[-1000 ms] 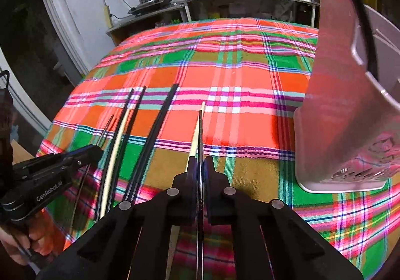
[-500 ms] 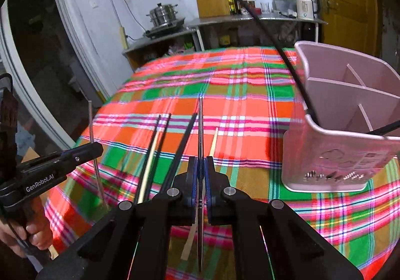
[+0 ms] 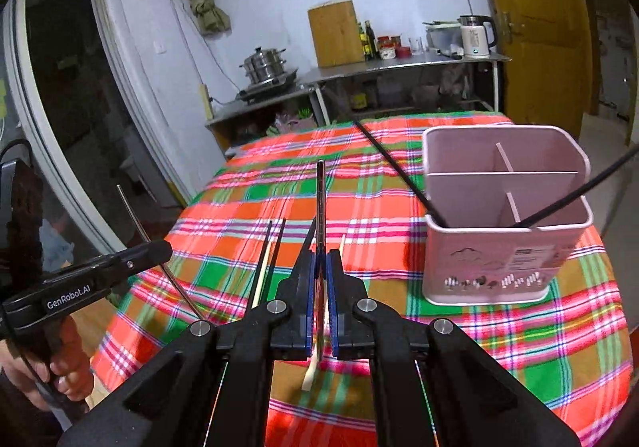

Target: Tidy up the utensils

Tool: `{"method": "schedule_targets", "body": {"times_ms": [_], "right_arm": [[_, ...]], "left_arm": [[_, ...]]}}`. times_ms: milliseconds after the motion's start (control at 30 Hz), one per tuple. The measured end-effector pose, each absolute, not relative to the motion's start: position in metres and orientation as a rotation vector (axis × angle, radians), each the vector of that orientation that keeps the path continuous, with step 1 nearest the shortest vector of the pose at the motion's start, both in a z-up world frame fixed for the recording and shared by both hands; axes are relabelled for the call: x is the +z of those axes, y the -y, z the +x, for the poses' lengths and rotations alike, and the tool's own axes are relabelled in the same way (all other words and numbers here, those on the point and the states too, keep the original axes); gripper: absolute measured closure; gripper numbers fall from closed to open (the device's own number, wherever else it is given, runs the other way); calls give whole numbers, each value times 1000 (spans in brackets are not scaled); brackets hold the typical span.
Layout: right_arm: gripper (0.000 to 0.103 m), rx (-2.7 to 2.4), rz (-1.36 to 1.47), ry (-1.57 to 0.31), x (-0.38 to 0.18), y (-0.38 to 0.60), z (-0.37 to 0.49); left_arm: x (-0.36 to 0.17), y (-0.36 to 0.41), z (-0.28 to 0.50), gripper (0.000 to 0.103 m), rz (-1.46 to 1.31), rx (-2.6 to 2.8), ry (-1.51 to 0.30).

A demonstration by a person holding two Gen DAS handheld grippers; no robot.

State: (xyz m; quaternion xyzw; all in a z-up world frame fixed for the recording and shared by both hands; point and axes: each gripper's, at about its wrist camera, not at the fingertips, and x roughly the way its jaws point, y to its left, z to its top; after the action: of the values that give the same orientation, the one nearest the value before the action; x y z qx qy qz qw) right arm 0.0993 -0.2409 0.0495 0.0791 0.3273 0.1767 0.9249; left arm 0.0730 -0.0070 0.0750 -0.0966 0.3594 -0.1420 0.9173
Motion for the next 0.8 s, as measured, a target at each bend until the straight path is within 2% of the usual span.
{"method": "schedule_targets", "body": {"times_ms": [367,800], "right_arm": [[98,298,216,-640,57,279,81],[98,199,248,-520,104,327,88]], "left_arm": [[86,56,80,97,-198,-431,-756],[138,125,119,97,-176,-572,-669]]}}
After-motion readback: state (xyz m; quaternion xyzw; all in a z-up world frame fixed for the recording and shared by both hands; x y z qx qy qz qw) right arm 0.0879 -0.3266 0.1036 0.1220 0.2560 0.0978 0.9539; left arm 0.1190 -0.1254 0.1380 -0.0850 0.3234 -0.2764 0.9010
